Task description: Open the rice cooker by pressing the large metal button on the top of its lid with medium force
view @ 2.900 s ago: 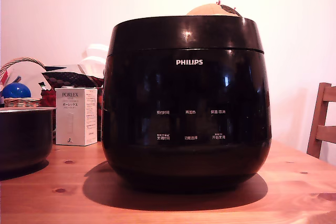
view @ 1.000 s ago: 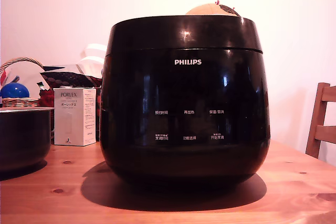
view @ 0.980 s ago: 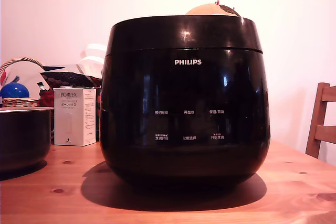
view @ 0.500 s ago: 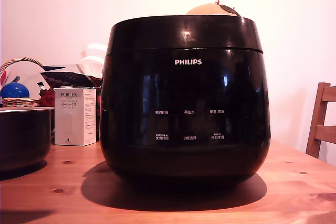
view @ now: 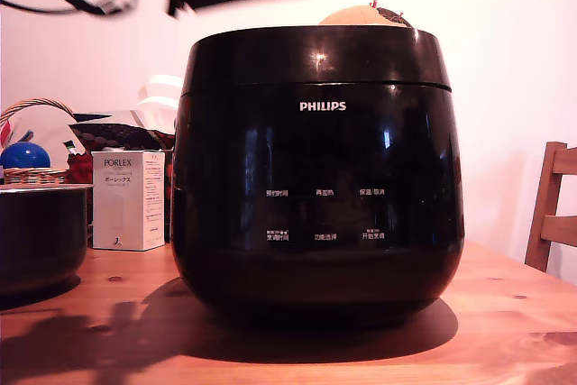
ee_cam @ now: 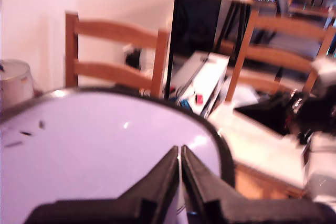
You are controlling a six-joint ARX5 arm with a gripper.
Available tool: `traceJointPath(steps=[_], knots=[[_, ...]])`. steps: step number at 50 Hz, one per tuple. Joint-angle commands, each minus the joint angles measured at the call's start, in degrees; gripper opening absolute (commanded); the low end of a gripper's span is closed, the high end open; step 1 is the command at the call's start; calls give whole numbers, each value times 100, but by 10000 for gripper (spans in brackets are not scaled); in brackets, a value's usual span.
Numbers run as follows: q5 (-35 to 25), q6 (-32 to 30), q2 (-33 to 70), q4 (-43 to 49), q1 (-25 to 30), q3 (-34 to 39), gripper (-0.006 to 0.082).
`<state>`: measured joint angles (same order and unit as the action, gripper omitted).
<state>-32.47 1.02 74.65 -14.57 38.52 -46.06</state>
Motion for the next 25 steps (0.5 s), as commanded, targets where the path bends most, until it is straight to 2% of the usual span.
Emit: traceJointPath(steps=[1,14,25], knots=[[114,-177,166,26,87,-7,-19],[1034,-573,448,286,398,-7,-19],[1373,-1056,584,1032,479,-7,-19]])
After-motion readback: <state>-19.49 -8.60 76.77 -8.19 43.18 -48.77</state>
